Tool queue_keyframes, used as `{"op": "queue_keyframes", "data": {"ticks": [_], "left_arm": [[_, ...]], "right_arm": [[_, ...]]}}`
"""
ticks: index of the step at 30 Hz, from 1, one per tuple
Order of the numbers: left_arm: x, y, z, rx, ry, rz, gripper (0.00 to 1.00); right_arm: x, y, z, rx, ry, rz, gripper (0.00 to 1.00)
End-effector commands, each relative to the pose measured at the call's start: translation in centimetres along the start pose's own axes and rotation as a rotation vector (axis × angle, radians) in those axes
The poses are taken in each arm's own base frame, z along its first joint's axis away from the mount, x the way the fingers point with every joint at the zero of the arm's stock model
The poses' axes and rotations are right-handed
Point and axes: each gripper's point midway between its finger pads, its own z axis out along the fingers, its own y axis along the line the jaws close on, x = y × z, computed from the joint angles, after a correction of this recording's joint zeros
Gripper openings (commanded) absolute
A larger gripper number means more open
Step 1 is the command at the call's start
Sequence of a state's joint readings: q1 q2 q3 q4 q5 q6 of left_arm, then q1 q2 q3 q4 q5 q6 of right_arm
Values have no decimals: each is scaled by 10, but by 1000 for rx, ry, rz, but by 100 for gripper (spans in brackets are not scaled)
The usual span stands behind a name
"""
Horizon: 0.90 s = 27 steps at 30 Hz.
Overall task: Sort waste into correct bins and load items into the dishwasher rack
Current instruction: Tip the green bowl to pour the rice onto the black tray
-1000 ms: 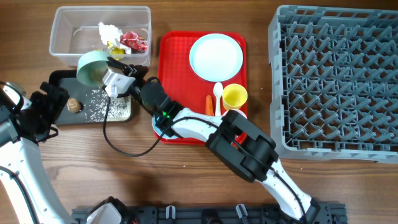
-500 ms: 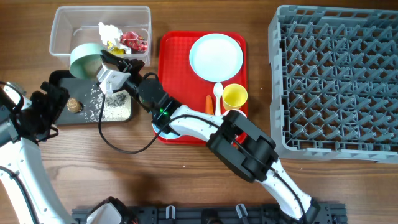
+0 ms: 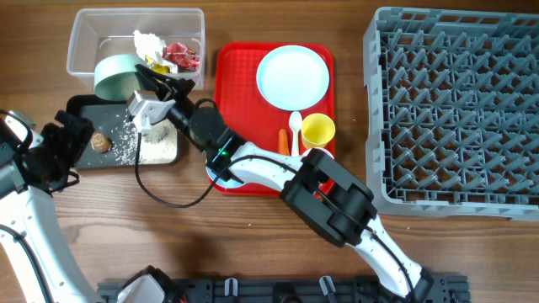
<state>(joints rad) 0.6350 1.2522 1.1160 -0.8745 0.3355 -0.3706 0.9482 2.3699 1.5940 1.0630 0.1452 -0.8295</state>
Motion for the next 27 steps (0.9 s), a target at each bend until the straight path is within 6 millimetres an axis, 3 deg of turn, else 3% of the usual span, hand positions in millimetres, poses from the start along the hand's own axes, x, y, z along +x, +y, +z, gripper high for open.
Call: {"op": "queue_keyframes", "data": {"ticks": [1, 18, 22, 27], "left_arm": [[-2, -7, -4, 23, -6, 28, 100], [-1, -7, -4, 22, -2, 27, 100], [0, -6, -4, 20, 3, 25, 100], [0, -6, -4, 19, 2, 25, 100]], "right_arm": [[-9, 2, 3, -5, -49, -112, 4], [-22, -10, 2, 56, -91, -225, 6], [-9, -18, 2, 106, -10, 5, 6], [20, -49, -5, 291, 140, 241, 9]]}}
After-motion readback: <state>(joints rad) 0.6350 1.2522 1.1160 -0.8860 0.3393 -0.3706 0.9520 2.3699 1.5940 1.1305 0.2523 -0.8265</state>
